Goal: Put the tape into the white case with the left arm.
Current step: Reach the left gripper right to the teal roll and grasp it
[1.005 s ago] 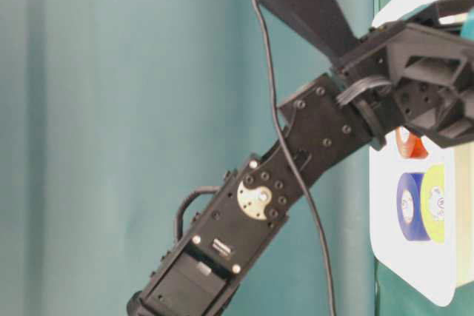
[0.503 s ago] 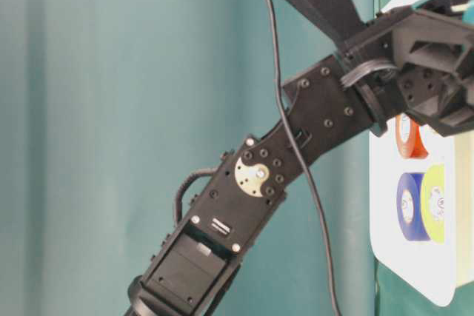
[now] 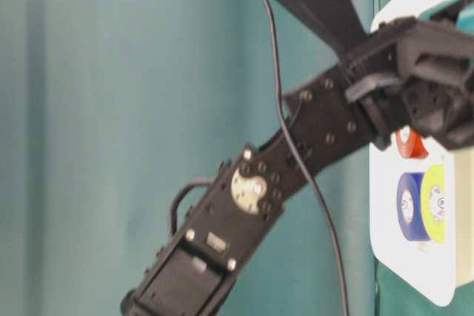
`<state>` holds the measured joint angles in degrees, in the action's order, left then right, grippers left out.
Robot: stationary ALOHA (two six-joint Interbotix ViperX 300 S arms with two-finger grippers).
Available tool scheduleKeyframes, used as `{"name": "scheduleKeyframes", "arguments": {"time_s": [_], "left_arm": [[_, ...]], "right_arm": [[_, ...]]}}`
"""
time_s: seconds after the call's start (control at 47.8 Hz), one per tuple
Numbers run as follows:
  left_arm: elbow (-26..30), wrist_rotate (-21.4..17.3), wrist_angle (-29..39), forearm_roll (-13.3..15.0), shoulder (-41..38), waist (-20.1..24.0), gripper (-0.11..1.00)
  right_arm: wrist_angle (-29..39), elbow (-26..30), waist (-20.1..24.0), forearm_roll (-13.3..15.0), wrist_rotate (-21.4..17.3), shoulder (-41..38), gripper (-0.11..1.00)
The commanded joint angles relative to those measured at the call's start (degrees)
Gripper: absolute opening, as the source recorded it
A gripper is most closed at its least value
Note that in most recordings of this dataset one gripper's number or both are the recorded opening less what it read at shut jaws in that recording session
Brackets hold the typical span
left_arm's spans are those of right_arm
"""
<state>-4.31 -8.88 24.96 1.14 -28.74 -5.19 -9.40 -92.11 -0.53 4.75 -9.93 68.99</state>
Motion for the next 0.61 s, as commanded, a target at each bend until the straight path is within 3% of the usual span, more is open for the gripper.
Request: {"name": "scheduleKeyframes", "arguments": {"time_s": [0.0,0.251,0.586], "left_arm": [[-1.7,0.3,0.4,0.2,3.4,-0.5,0.26],[-6.2,0.4,-0.2,0.2,7.3,-0.4,0.26],[-4.6,0.3,-0.3,0.1,8.8,-1.3,0.26]], "right_arm": [[-0.4,0.6,-0.1,0.0,0.0,-0.4,-0.09],[-0.3,0.6,0.0,0.0,0.0,-0.4,-0.09],[-0.3,0.6,-0.1,0.0,0.0,-0.4,-0.09]]}}
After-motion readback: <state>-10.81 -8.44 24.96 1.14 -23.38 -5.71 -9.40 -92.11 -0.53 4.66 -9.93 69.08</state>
